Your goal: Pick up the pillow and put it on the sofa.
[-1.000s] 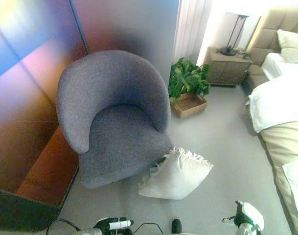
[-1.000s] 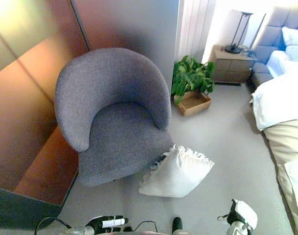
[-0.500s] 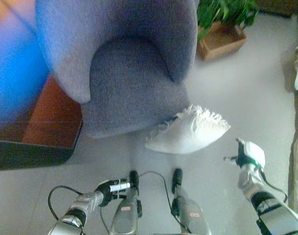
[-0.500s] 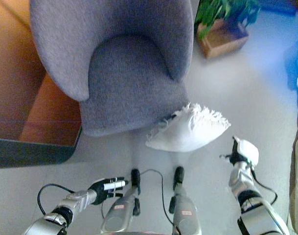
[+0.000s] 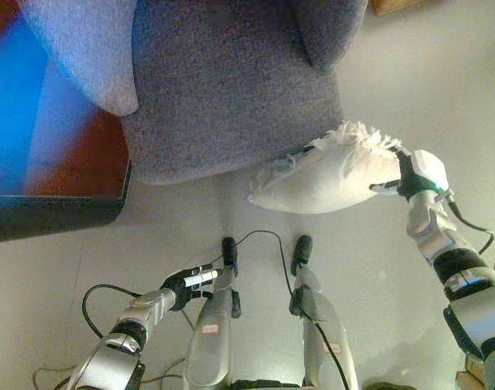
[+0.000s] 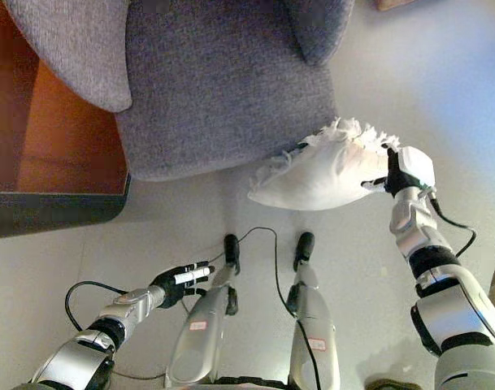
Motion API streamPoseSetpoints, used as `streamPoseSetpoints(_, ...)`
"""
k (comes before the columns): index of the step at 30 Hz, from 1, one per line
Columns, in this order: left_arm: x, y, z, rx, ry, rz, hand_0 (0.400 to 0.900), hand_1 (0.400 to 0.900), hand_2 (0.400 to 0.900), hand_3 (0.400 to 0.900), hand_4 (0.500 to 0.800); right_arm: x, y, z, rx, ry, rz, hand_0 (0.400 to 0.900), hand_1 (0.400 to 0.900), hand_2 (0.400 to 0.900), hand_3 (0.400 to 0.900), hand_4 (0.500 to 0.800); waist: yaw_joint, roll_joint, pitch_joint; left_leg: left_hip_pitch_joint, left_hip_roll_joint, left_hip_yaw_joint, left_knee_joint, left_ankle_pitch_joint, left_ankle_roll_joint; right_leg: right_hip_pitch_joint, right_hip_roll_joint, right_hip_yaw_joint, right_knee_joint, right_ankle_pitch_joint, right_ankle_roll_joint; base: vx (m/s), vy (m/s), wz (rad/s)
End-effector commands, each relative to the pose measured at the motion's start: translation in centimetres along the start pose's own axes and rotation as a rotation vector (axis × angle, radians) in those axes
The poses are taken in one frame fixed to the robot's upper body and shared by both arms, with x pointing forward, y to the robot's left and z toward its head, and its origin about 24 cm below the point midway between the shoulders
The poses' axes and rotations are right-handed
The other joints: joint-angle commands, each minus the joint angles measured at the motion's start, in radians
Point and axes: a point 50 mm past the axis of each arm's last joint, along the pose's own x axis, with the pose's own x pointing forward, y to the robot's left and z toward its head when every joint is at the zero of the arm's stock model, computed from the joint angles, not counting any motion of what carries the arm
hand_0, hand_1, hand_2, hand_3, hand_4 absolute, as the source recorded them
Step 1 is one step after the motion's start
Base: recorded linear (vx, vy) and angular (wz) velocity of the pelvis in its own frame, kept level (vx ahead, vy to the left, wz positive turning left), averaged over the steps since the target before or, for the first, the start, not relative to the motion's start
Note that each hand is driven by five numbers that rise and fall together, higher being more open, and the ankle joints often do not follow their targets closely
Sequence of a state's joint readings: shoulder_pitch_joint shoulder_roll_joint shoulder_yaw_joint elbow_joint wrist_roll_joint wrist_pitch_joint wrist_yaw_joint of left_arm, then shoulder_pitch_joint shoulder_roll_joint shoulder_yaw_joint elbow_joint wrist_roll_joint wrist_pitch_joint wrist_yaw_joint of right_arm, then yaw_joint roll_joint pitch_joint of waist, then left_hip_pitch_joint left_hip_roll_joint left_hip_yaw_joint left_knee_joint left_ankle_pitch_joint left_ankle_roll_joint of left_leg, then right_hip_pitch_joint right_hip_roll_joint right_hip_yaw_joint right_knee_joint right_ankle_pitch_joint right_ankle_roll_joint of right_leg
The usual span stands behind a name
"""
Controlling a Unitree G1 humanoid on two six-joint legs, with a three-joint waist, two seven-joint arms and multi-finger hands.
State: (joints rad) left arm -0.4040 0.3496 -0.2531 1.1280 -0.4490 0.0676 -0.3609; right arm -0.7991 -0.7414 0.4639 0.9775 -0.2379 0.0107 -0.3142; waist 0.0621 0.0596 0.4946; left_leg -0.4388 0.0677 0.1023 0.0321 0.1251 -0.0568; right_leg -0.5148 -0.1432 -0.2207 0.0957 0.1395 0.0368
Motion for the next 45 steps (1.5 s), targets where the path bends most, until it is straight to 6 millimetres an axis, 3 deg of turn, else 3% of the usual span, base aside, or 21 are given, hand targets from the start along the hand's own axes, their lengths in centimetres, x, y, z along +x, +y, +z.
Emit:
streamPoseSetpoints(1, -1.4, -0.8, -8.3, -0.036, 0.318, -0.011, 0.900, 0.900, 0.900, 0.900, 0.800, 1.5, -6.6, 0.8, -0.075, -0.056, -0.152, 0.900, 0.900, 0.900, 0.900, 0.800, 0.014, 0.014, 0.025, -0.133, -0.046, -0.038, 0.083, -0.033, 0.008, -0.109, 0.020, -0.017, 0.217, -0.157, 0.036, -0.02, 0.075, 0.13)
streamPoseSetpoints(17, -1.1, -1.4, -7.8, -0.080, 0.281, -0.047, 0.900, 0.900, 0.900, 0.900, 0.800, 2.7, -11.7, 7.0, -0.108, -0.202, -0.201, 0.900, 0.900, 0.900, 0.900, 0.800, 0.029, 0.071, 0.025, -0.306, -0.051, -0.047, 0.172, -0.029, 0.011, -0.294, 0.000, 0.008, 0.333, -0.188, 0.021, -0.02, 0.056, 0.09)
streamPoseSetpoints(26, -1.4, -1.3, -8.6, -0.088, 0.287, -0.051, 0.900, 0.900, 0.900, 0.900, 0.800, 3.0, -13.6, 8.5, 0.006, -0.178, -0.239, 0.900, 0.900, 0.900, 0.900, 0.800, 0.038, 0.087, 0.025, -0.356, -0.049, -0.056, 0.212, -0.055, 0.004, -0.352, -0.006, 0.036, 0.395, -0.230, 0.022, 0.02, 0.001, 0.05)
streamPoseSetpoints(30, -1.5, -1.5, -9.0, -0.094, 0.294, -0.063, 0.900, 0.900, 0.900, 0.900, 0.800, 3.2, -14.1, 9.4, 0.037, -0.192, -0.172, 0.900, 0.900, 0.900, 0.900, 0.800, 0.045, 0.095, 0.025, -0.373, -0.048, -0.058, 0.233, -0.058, 0.002, -0.370, -0.010, 0.037, 0.418, -0.241, 0.015, 0.00, 0.000, 0.01)
streamPoseSetpoints(31, -1.5, -1.5, -9.0, -0.094, 0.292, -0.060, 0.900, 0.900, 0.900, 0.900, 0.800, 3.2, -14.2, 9.8, 0.046, -0.209, -0.141, 0.563, 0.563, 0.563, 0.563, 0.598, 0.046, 0.096, 0.025, -0.377, -0.047, -0.058, 0.238, -0.060, 0.001, -0.374, -0.012, 0.037, 0.424, -0.244, 0.014, 0.00, 0.000, 0.00)
streamPoseSetpoints(32, -1.6, -1.4, -9.0, -0.093, 0.292, -0.059, 0.900, 0.900, 0.900, 0.900, 0.800, 3.1, -14.2, 10.0, 0.053, -0.224, -0.121, 0.400, 0.400, 0.400, 0.400, 0.500, 0.047, 0.096, 0.025, -0.379, -0.047, -0.058, 0.241, -0.061, 0.001, -0.376, -0.012, 0.036, 0.429, -0.247, 0.013, 0.01, -0.004, 0.05)
streamPoseSetpoints(36, -1.7, -1.2, -9.0, -0.091, 0.297, -0.064, 0.900, 0.900, 0.900, 0.900, 0.800, 3.0, -14.4, 10.5, 0.054, -0.255, -0.097, 0.400, 0.400, 0.400, 0.400, 0.500, 0.051, 0.096, 0.025, -0.382, -0.046, -0.061, 0.256, -0.066, 0.001, -0.380, -0.016, 0.034, 0.448, -0.256, 0.009, 0.01, -0.009, 0.05)
streamPoseSetpoints(45, -2.0, -1.1, -9.6, -0.089, 0.298, -0.071, 0.900, 0.900, 0.900, 0.900, 0.800, 3.0, -14.9, 9.7, 0.117, -0.251, -0.099, 0.400, 0.400, 0.400, 0.400, 0.500, 0.053, 0.091, 0.025, -0.341, -0.045, -0.053, 0.239, -0.067, 0.002, -0.336, -0.014, 0.018, 0.429, -0.257, 0.007, 0.00, 0.000, 0.00)
